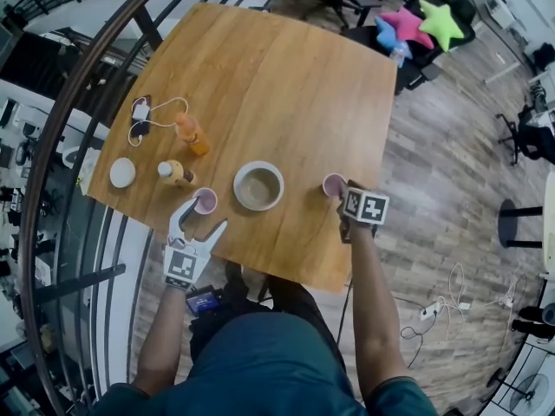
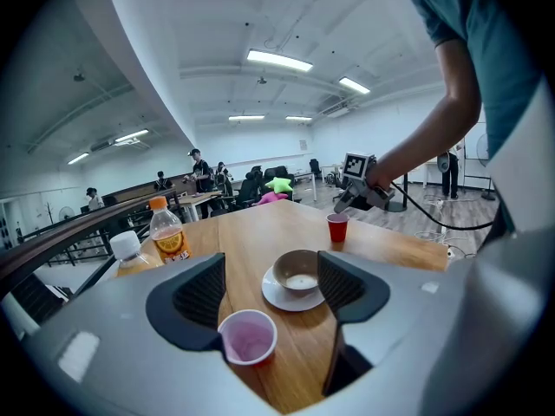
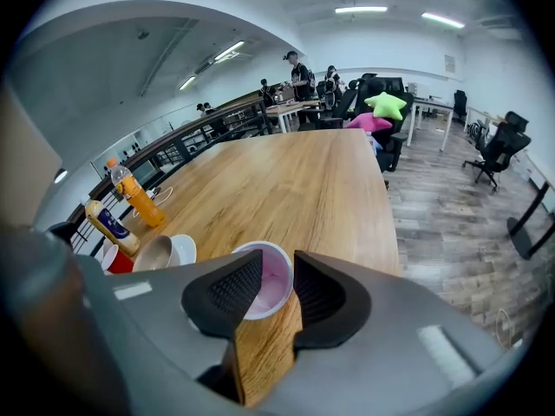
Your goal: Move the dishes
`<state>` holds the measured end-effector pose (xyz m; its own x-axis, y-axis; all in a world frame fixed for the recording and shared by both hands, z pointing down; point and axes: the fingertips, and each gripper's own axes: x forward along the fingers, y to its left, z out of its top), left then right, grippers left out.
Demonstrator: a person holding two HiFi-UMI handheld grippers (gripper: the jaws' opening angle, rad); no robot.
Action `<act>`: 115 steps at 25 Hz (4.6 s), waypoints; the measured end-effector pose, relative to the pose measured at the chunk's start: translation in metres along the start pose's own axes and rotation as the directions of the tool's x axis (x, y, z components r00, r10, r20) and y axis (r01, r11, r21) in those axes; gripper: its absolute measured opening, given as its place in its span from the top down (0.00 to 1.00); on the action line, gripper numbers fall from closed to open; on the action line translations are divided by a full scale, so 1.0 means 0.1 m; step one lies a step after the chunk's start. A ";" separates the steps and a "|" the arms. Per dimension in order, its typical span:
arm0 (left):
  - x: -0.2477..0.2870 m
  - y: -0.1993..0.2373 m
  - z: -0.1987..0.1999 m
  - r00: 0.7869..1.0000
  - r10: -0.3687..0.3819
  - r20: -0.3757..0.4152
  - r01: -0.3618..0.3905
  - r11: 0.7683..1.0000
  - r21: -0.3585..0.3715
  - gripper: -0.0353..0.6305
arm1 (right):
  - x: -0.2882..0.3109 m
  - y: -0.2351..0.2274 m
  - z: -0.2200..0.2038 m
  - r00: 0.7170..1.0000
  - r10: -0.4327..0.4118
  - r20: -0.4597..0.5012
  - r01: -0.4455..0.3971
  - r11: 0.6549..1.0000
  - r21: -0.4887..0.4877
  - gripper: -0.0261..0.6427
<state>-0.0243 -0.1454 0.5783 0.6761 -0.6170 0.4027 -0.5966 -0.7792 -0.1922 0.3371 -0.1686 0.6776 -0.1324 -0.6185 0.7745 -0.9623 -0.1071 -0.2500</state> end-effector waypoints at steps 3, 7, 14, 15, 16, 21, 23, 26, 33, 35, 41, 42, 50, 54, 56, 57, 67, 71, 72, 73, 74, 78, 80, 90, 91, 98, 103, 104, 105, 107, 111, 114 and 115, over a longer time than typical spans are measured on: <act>-0.03 0.03 -0.02 1.000 0.008 0.001 -0.008 1.000 -0.004 0.45 | -0.09 0.03 0.09 0.998 -0.048 0.027 0.049 0.998 -0.035 0.79; -0.07 0.09 -0.03 1.000 0.019 0.006 -0.019 1.000 -0.017 0.45 | -0.21 0.21 0.30 0.994 -0.055 0.092 0.065 0.991 -0.117 0.79; -0.18 0.19 -0.07 0.999 0.047 0.012 -0.046 0.998 -0.040 0.45 | -0.24 0.88 0.63 0.985 0.043 0.168 0.004 0.962 -0.272 0.79; -0.20 0.20 -0.08 0.999 0.053 0.011 -0.052 0.998 -0.045 0.45 | -0.22 0.99 0.64 0.984 0.065 0.165 -0.015 0.958 -0.287 0.79; -0.22 0.20 -0.09 0.998 0.059 0.011 -0.059 0.997 -0.050 0.45 | -0.18 1.09 0.63 0.984 0.087 0.158 -0.036 0.953 -0.302 0.79; -0.28 0.27 -0.13 0.997 0.078 0.016 -0.077 0.995 -0.064 0.45 | 0.07 1.52 0.44 0.982 0.175 0.069 -0.140 0.925 -0.354 0.79; -0.32 0.32 -0.16 0.996 0.090 0.015 -0.089 0.994 -0.069 0.45 | 0.20 1.66 0.32 0.979 0.201 0.014 -0.182 0.914 -0.362 0.79; -0.38 0.38 -0.24 0.994 0.107 0.011 -0.106 0.991 -0.086 0.45 | 0.40 1.79 0.14 0.973 0.222 -0.057 -0.228 0.904 -0.362 0.79; -0.51 0.47 -0.37 0.992 0.124 -0.001 -0.123 0.986 -0.111 0.45 | 0.69 1.87 -0.10 0.967 0.204 -0.156 -0.248 0.897 -0.366 0.79; -0.54 0.49 -0.40 0.992 0.127 -0.006 -0.127 0.985 -0.116 0.45 | 0.75 1.89 -0.17 0.963 0.201 -0.182 -0.255 0.896 -0.364 0.79; -0.55 0.50 -0.43 0.992 0.129 -0.007 -0.129 0.984 -0.121 0.45 | 0.83 1.89 -0.28 0.953 0.193 -0.233 -0.269 0.895 -0.357 0.79; -0.54 0.51 -0.43 0.992 0.128 -0.008 -0.128 0.984 -0.121 0.45 | 0.85 1.88 -0.29 0.953 0.187 -0.239 -0.265 0.895 -0.358 0.79; -0.47 0.51 -0.45 0.992 0.123 -0.012 -0.123 0.985 -0.121 0.45 | 0.90 1.85 -0.33 0.941 0.177 -0.288 -0.270 0.907 -0.324 0.92; -0.45 0.52 -0.43 0.993 0.117 -0.013 -0.118 0.986 -0.119 0.45 | 0.87 1.91 -0.25 0.933 0.212 -0.289 -0.296 0.910 -0.289 0.93; -0.43 0.52 -0.41 0.993 0.116 -0.011 -0.116 0.986 -0.117 0.45 | 0.85 1.92 -0.16 0.935 0.224 -0.274 -0.301 0.912 -0.280 0.93; -0.42 0.52 -0.40 0.993 0.115 -0.011 -0.115 0.986 -0.116 0.45 | 0.84 1.92 -0.11 0.936 0.231 -0.265 -0.303 0.913 -0.274 0.93; -0.31 0.53 -0.36 0.994 0.108 -0.016 -0.109 0.988 -0.112 0.45 | 0.86 1.76 0.51 0.953 0.264 -0.150 -0.287 0.945 -0.160 0.93; -0.30 0.55 -0.37 0.994 0.105 -0.023 -0.107 0.988 -0.109 0.45 | 0.95 1.61 0.71 0.960 0.245 -0.138 -0.262 0.957 -0.121 0.93; -0.30 0.55 -0.37 0.994 0.106 -0.025 -0.108 0.988 -0.110 0.45 | 0.97 1.58 0.73 0.959 0.242 -0.147 -0.260 0.958 -0.119 0.93; -0.30 0.56 -0.37 0.994 0.107 -0.027 -0.109 0.988 -0.112 0.45 | 0.98 1.56 0.74 0.957 0.244 -0.159 -0.263 0.958 -0.115 0.93; -0.29 0.57 -0.38 0.994 0.108 -0.029 -0.111 0.988 -0.112 0.45 | 0.98 1.55 0.74 0.952 0.251 -0.174 -0.272 0.956 -0.111 0.93; -0.28 0.61 -0.41 0.993 0.109 -0.038 -0.113 0.987 -0.110 0.45 | 0.85 1.53 0.63 0.930 0.284 -0.234 -0.315 0.943 -0.105 0.93; -0.27 0.63 -0.42 0.993 0.107 -0.040 -0.111 0.987 -0.112 0.45 | 0.74 1.53 0.51 0.915 0.302 -0.267 -0.336 0.937 -0.095 0.93; -0.14 0.64 -0.36 0.997 0.069 -0.024 -0.071 0.993 -0.098 0.45 | 0.28 1.48 -0.12 0.896 0.334 -0.291 -0.366 0.929 -0.060 0.93; -0.14 0.64 -0.35 0.998 0.064 -0.021 -0.066 0.993 -0.097 0.45 | 0.25 1.46 -0.21 0.896 0.330 -0.298 -0.362 0.931 -0.055 0.93; -0.14 0.60 -0.28 0.999 0.034 -0.006 -0.035 0.996 -0.079 0.45 | 0.09 1.33 -0.71 0.899 0.308 -0.310 -0.322 0.947 0.006 0.93; -0.19 0.58 -0.26 1.000 0.016 0.003 -0.016 0.998 -0.061 0.45 | 0.03 1.25 -0.94 0.910 0.282 -0.303 -0.286 0.958 0.033 0.93; -0.21 0.58 -0.25 1.000 0.015 0.005 -0.014 0.998 -0.057 0.45 | 0.02 1.24 -1.00 0.912 0.277 -0.303 -0.278 0.960 0.039 0.93; -0.23 0.57 -0.24 1.000 0.013 0.008 -0.013 0.999 -0.052 0.45 | 0.00 1.22 -1.05 0.914 0.269 -0.305 -0.269 0.962 0.041 0.93; -0.27 0.56 -0.21 1.000 0.010 0.013 -0.009 0.999 -0.044 0.45 | -0.02 1.19 -1.13 0.917 0.253 -0.307 -0.252 0.967 0.042 0.93; -0.38 0.54 -0.19 1.000 0.005 0.021 -0.004 1.000 -0.030 0.45 | -0.07 1.20 -1.28 0.922 0.242 -0.301 -0.238 0.970 0.053 0.93; -0.47 0.51 -0.18 1.000 0.003 0.026 -0.003 1.000 -0.022 0.45 | -0.11 1.21 -1.37 0.926 0.238 -0.292 -0.228 0.971 0.068 0.93; -0.51 0.50 -0.18 1.000 0.003 0.027 -0.003 1.000 -0.020 0.45 | -0.13 1.21 -1.40 0.927 0.236 -0.291 -0.225 0.972 0.072 0.93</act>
<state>-0.0960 -0.1508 0.5641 0.6858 -0.6223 0.3775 -0.6070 -0.7752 -0.1751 0.1895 -0.0651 0.7188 -0.4193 -0.3723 0.8280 -0.8881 -0.0211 -0.4592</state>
